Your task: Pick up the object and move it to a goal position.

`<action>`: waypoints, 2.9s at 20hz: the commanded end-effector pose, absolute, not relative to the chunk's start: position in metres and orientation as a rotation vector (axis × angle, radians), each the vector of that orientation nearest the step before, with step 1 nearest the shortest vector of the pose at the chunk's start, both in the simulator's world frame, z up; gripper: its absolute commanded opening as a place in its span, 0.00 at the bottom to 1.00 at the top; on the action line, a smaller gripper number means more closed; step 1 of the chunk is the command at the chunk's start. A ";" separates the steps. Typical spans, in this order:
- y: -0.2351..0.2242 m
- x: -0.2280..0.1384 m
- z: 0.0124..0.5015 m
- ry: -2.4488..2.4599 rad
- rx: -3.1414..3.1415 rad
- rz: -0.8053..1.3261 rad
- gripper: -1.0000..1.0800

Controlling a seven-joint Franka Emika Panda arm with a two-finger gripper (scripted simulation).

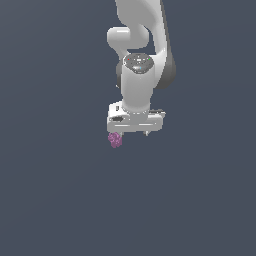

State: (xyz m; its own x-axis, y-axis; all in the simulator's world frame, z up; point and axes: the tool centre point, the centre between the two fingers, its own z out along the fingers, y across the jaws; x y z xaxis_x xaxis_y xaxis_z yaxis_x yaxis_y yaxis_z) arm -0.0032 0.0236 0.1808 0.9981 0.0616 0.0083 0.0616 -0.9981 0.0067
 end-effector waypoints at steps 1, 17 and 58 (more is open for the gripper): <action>0.024 -0.003 0.181 0.097 3.134 0.013 0.96; 0.017 0.005 0.193 0.160 3.119 0.066 0.96; -0.065 -0.075 0.097 0.699 3.063 0.000 0.96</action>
State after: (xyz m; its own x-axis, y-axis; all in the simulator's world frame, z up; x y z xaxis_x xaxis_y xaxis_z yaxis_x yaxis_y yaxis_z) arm -0.0752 -0.0652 0.0988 0.9011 0.4337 0.0002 0.4337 -0.9011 0.0004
